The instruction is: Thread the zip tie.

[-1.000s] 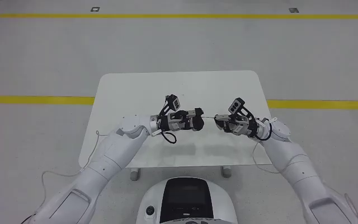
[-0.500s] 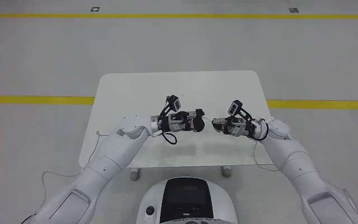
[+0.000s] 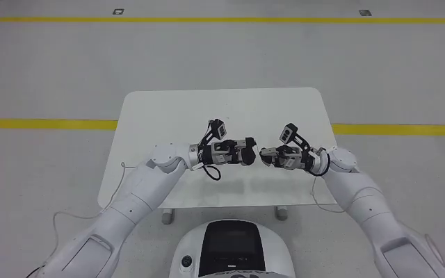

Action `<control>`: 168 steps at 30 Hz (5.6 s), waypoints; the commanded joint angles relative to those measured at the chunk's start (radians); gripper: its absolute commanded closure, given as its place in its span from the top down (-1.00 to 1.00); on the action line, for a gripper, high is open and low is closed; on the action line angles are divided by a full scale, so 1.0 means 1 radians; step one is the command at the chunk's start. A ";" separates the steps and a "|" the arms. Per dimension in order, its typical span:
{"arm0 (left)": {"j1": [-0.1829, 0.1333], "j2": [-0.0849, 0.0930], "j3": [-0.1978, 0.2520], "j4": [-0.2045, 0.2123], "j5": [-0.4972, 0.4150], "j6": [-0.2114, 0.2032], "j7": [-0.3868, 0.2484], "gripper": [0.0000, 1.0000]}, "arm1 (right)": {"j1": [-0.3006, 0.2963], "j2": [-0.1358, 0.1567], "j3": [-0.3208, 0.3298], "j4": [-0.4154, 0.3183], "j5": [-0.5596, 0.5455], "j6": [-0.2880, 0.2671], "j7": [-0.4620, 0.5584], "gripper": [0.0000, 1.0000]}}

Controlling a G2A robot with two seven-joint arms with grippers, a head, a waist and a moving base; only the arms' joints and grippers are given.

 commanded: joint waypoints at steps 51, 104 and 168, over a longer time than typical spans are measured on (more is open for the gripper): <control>-0.026 -0.003 0.028 0.018 0.043 0.017 -0.039 -0.24 | 0.006 0.040 -0.069 -0.054 0.043 -0.085 -0.030 -1.00; -0.037 -0.001 0.044 0.027 0.038 0.012 -0.081 -0.48 | -0.010 0.080 -0.088 -0.094 0.033 -0.144 -0.002 -1.00; -0.059 -0.007 0.084 0.055 0.060 0.049 -0.065 -0.86 | -0.027 0.049 -0.038 -0.090 -0.029 -0.131 0.000 -1.00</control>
